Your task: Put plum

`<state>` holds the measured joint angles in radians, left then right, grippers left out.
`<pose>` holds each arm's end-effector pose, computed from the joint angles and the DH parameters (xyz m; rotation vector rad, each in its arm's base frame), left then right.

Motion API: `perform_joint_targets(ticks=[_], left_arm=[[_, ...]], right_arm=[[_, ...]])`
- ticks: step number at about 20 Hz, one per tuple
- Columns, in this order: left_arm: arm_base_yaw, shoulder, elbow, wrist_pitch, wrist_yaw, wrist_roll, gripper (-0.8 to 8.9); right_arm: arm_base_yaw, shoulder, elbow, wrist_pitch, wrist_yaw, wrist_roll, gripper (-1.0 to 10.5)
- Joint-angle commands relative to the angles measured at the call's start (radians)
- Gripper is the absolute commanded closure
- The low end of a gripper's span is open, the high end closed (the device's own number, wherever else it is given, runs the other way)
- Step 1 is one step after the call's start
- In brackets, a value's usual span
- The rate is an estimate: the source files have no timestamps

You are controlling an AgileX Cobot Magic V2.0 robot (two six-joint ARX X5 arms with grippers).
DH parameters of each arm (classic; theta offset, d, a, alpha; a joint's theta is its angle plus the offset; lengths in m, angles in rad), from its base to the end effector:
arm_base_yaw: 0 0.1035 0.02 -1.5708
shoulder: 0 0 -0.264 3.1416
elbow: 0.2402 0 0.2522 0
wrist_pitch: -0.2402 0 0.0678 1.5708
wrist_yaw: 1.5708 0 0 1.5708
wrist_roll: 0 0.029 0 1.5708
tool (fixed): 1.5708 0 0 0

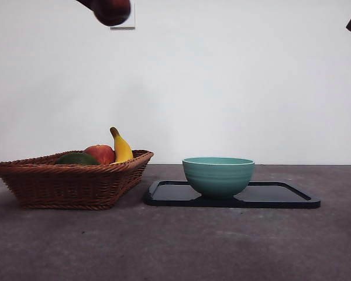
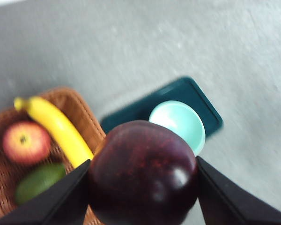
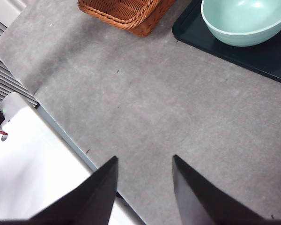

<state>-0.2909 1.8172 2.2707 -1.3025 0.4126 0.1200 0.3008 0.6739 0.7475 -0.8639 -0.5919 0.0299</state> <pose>0.3230 -0.1088 0.4499 0.0553 0.8231 -0.7107 0.1081 0.0505 0.2808 0.1448 0.8202 0.8326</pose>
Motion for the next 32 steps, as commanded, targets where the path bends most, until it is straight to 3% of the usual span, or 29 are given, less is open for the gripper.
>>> perform_joint_targets(ticks=[1,4,8,11,16,18,25,27,32], left_arm=[[0.02,-0.019,0.011,-0.018,0.097,0.037,6.06],[0.049,-0.06,-0.093,-0.018,0.142,0.055,6.06],[0.092,-0.159,-0.376,0.05,0.149,0.074,6.06],[0.115,-0.254,-0.642,0.18,0.149,0.072,6.06],[0.121,-0.294,-0.931,0.424,0.143,0.06,6.06],[0.121,-0.294,-1.022,0.544,0.081,0.035,6.06],[0.119,-0.293,-1.225,0.911,-0.168,-0.008,6.06],[0.118,-0.288,-1.265,0.988,-0.185,-0.008,6.06],[0.097,-0.202,-1.272,1.013,-0.185,-0.005,6.06]], right_arm=[[0.004,0.003,0.007,0.017,-0.003,-0.009,7.6],[0.004,0.003,0.007,0.018,-0.003,-0.009,7.6],[0.004,0.003,0.007,0.02,-0.003,-0.016,7.6],[0.004,0.003,0.007,0.022,-0.003,-0.016,7.6],[0.004,0.003,0.007,0.021,-0.003,-0.015,7.6],[0.004,0.003,0.007,0.018,-0.003,-0.014,7.6],[0.004,0.004,0.007,0.019,-0.003,-0.015,7.6],[0.004,0.004,0.007,0.027,-0.003,-0.015,7.6],[0.004,0.004,0.007,0.04,-0.003,-0.014,7.6]])
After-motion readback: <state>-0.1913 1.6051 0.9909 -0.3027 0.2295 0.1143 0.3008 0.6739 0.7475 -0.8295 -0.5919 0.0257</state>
